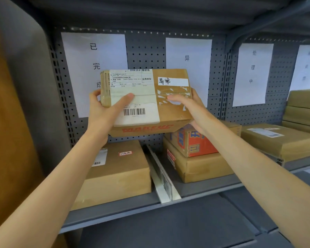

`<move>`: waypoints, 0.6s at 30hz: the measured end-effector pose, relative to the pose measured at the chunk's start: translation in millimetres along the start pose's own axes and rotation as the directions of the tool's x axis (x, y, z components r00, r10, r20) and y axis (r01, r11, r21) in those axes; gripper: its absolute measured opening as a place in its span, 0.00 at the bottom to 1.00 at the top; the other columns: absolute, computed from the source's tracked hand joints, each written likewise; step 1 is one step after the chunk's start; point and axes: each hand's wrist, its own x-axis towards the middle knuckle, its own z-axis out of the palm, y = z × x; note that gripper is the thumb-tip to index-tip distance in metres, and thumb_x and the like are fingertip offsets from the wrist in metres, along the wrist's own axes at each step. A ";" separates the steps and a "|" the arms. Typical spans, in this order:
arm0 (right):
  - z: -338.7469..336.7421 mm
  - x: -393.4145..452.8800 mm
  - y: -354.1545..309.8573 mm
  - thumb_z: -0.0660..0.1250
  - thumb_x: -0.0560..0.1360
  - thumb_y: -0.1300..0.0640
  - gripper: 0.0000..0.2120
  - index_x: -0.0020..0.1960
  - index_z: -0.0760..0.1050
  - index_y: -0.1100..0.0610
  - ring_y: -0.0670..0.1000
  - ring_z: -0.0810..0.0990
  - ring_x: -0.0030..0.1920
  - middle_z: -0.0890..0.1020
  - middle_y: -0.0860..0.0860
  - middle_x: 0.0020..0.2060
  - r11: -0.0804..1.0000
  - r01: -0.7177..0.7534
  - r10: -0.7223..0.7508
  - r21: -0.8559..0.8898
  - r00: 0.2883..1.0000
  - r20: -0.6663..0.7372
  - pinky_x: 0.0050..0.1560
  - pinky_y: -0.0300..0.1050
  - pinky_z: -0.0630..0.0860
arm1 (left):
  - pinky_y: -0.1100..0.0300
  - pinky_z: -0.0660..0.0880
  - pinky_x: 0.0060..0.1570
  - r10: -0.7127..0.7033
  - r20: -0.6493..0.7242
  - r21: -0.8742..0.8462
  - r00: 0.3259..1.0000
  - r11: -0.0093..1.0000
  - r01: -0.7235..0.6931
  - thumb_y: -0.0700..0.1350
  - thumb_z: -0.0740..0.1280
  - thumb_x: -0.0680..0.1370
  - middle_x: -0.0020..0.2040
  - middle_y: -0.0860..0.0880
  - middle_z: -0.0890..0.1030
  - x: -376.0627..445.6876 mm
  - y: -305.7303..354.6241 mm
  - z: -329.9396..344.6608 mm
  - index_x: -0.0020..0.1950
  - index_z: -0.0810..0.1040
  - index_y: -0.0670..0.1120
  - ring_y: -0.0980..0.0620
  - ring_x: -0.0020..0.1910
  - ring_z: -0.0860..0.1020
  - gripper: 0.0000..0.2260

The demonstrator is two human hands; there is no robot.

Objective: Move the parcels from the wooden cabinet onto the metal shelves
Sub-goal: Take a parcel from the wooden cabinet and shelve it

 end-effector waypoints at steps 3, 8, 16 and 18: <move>-26.7 20.2 1.9 0.77 0.64 0.50 0.34 0.65 0.67 0.48 0.50 0.79 0.58 0.80 0.48 0.57 1.000 0.011 -0.011 -0.002 1.000 0.017 0.63 0.57 0.74 | 0.60 0.78 0.48 0.020 -0.022 -0.010 1.000 1.000 -0.021 0.51 0.76 0.69 0.54 0.57 0.78 6.2 -1.0 30.4 0.68 0.63 0.50 0.60 0.49 0.80 0.34; -59.4 61.6 1.8 0.75 0.69 0.56 0.26 0.63 0.68 0.51 0.51 0.81 0.55 0.81 0.49 0.55 0.995 0.012 -0.019 0.095 0.997 0.075 0.61 0.56 0.76 | 0.63 0.77 0.47 0.061 -0.094 0.011 0.994 0.998 -0.060 0.51 0.77 0.68 0.50 0.60 0.78 20.3 6.8 74.5 0.65 0.64 0.50 0.62 0.48 0.80 0.31; -103.9 116.4 -15.0 0.78 0.59 0.49 0.31 0.58 0.69 0.48 0.51 0.81 0.57 0.82 0.48 0.55 0.995 0.065 -0.077 0.070 0.980 0.185 0.63 0.56 0.74 | 0.57 0.79 0.51 0.097 -0.178 0.042 0.979 0.995 -0.091 0.51 0.77 0.68 0.51 0.58 0.79 35.6 23.9 131.5 0.62 0.64 0.51 0.58 0.49 0.81 0.29; -121.7 124.7 -17.7 0.78 0.59 0.47 0.31 0.59 0.71 0.47 0.51 0.80 0.57 0.82 0.47 0.55 0.997 0.066 -0.072 0.037 0.982 0.175 0.63 0.55 0.74 | 0.57 0.80 0.49 0.079 -0.155 0.011 0.985 0.997 -0.079 0.52 0.77 0.68 0.52 0.56 0.79 41.8 23.3 149.9 0.63 0.64 0.49 0.57 0.49 0.82 0.30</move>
